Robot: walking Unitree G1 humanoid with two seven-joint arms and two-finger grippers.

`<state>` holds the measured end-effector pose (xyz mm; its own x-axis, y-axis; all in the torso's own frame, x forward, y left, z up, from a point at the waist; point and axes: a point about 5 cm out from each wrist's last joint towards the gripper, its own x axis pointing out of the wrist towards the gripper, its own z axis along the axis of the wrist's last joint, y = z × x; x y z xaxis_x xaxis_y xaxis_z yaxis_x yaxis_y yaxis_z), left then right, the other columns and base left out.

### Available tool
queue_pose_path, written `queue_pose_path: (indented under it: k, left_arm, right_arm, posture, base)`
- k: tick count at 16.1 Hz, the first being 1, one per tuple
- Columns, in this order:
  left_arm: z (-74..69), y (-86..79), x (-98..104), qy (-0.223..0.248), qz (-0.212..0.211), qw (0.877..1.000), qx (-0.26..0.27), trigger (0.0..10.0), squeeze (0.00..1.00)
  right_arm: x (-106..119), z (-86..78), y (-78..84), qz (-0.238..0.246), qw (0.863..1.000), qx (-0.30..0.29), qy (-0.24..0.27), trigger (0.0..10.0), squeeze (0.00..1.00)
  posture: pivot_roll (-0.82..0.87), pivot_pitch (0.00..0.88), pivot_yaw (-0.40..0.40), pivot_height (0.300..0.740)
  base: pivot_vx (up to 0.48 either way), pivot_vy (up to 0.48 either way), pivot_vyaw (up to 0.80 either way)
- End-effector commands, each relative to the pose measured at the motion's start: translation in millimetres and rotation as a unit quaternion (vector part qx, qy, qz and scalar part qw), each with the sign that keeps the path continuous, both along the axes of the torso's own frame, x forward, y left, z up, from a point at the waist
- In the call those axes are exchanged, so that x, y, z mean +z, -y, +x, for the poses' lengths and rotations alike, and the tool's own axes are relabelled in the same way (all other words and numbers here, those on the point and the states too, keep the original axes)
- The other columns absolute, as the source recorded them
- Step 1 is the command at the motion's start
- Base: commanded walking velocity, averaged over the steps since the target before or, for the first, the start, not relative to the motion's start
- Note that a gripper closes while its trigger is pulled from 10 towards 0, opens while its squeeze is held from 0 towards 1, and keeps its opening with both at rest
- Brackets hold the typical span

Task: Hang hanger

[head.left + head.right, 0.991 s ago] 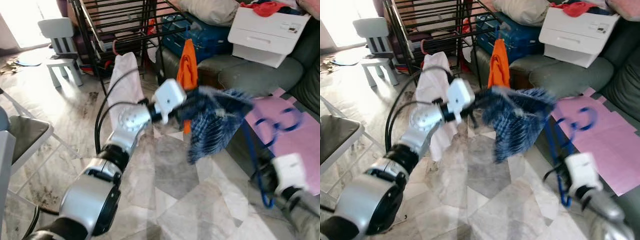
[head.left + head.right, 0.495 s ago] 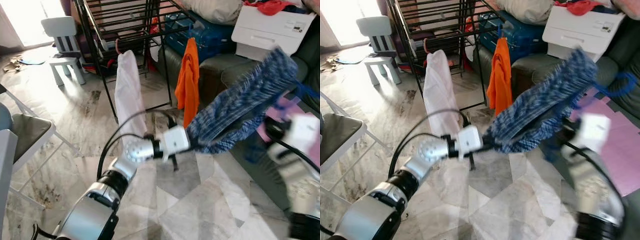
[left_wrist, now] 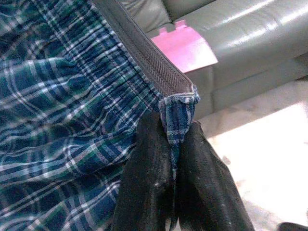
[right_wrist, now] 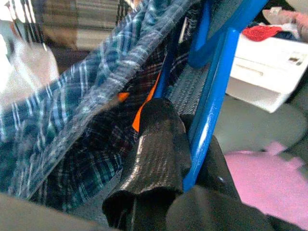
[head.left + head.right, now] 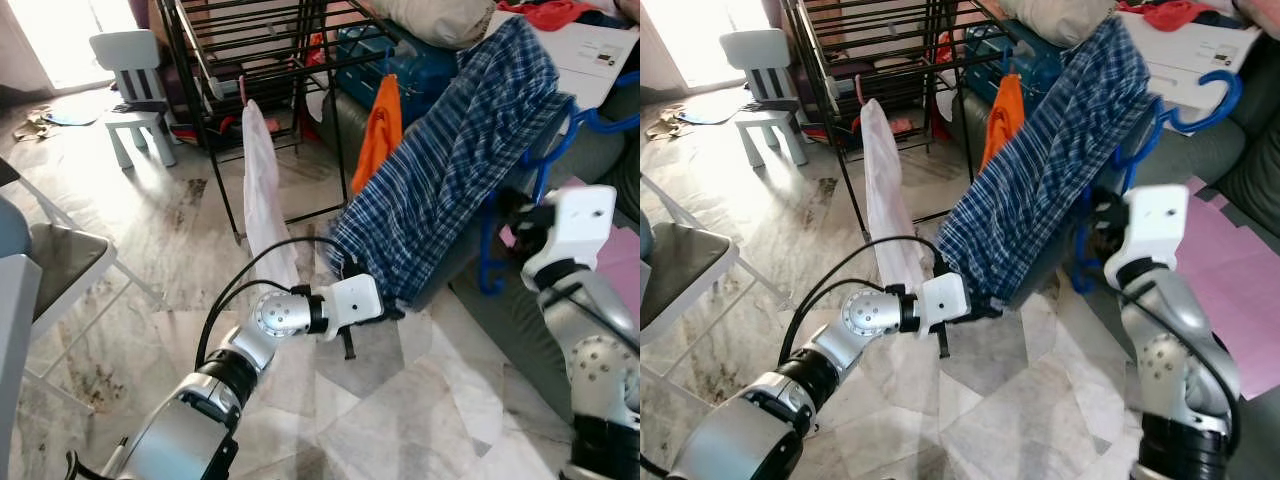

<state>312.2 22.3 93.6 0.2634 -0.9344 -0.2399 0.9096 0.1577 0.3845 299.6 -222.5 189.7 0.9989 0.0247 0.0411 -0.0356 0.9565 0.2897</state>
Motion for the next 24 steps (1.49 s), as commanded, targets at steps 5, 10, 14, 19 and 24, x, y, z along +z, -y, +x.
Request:
queue_pose_path:
  k: [5,10,14,19,24]
  left_arm:
    - [-7.9,-3.5,-16.5,-0.045,0.013,0.999,-0.001,10.0,1.00]
    - [-14.3,-1.9,-22.1,-0.092,0.006,0.995,-0.024,10.0,1.00]
    - [-16.6,-3.2,-24.7,-0.120,-0.004,0.992,-0.025,10.0,1.00]
    - [12.6,-27.6,5.8,-0.033,-0.050,0.996,0.064,10.0,1.00]
    - [32.2,-48.1,29.4,0.002,-0.061,0.993,0.105,10.0,1.00]
  right_arm:
    - [-27.7,-3.8,-15.1,-0.087,0.996,0.009,-0.031,10.0,0.00]
    - [-49.3,-6.4,-16.0,-0.122,0.992,-0.002,-0.043,10.0,0.00]
    - [-53.0,-2.5,-18.3,-0.162,0.986,-0.014,-0.023,10.0,0.00]
    - [-68.4,-29.4,-15.3,-0.227,0.970,0.090,-0.010,10.0,0.00]
    - [-93.9,-72.3,-0.6,-0.270,0.942,0.191,-0.047,10.0,0.00]
  posture:
    - [-0.02,0.000,0.041,0.740]
    - [-0.02,0.000,0.042,0.740]
    - [-0.02,0.000,0.043,0.740]
    - [-0.01,0.000,0.043,0.740]
    - [-0.01,0.000,0.042,0.740]
  base:
    - [0.000,0.000,0.00]
    - [0.000,0.000,0.00]
    - [0.000,0.000,0.00]
    - [0.000,0.000,0.00]
    - [0.000,0.000,0.00]
